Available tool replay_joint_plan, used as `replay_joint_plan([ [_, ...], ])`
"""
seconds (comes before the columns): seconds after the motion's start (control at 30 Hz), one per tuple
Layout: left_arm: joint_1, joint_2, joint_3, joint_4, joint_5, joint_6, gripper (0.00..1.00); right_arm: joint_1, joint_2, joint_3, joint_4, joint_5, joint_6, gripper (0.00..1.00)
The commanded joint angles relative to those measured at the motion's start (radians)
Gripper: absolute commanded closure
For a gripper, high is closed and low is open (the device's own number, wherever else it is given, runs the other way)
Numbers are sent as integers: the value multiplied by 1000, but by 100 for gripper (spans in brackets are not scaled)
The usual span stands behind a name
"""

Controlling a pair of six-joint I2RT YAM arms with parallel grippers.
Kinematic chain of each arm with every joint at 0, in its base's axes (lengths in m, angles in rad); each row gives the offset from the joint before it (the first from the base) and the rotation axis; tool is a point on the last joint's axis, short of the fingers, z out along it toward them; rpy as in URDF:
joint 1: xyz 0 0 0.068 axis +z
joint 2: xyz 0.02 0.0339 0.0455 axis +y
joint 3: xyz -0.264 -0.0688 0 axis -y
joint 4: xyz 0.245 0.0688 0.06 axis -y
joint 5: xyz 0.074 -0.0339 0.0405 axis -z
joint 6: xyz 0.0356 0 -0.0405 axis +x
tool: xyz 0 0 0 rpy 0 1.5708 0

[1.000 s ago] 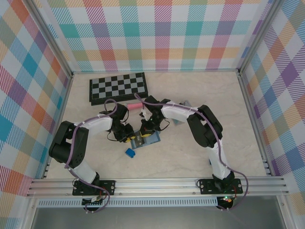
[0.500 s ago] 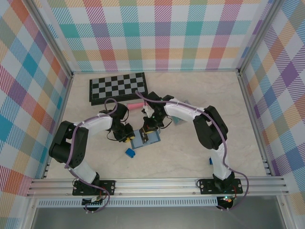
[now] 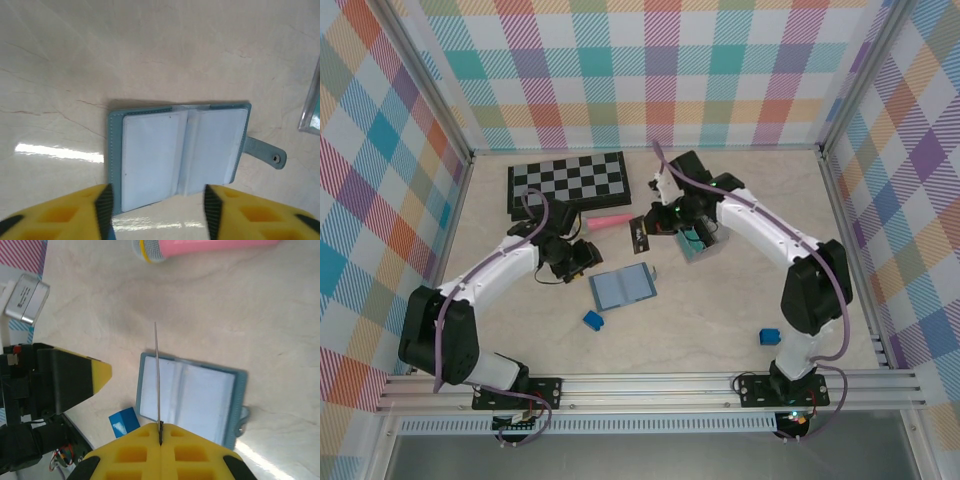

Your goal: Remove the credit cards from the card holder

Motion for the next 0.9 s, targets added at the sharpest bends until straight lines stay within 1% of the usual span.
replay_joint_plan([
  [0.0, 3, -42, 44, -108, -93, -14, 37, -47, -59, -4, -56, 51, -67, 100],
  [0.07, 10, -59, 53, -125, -116, -9, 31, -88, -82, 1, -85, 97, -87, 100],
  [0.13, 25, -70, 53, -138, -136, -3, 24, -143, -103, 1, -105, 118, -94, 100],
  [0.23, 53, -81, 47, -156, -146, 18, 14, -219, -126, 8, -141, 174, -113, 100],
  [0.33, 71, -101, 39, -169, -168, 36, 4, -257, -139, 20, -167, 268, -165, 100],
  [0.4, 83, -119, 33, -172, -180, 45, 0, -274, -140, 28, -179, 331, -203, 100],
  [0.53, 111, -149, 28, -187, -178, 38, 0, -304, -131, 44, -172, 357, -268, 100],
  [0.7, 126, -156, 15, -182, -149, 28, 0, -314, -33, 143, -231, 331, -349, 100],
  [0.83, 126, -158, 2, -169, -123, 29, 0, -315, 30, 175, -256, 270, -404, 100],
  [0.87, 126, -157, 1, -168, -123, 33, 0, -315, 44, 182, -260, 257, -443, 100],
])
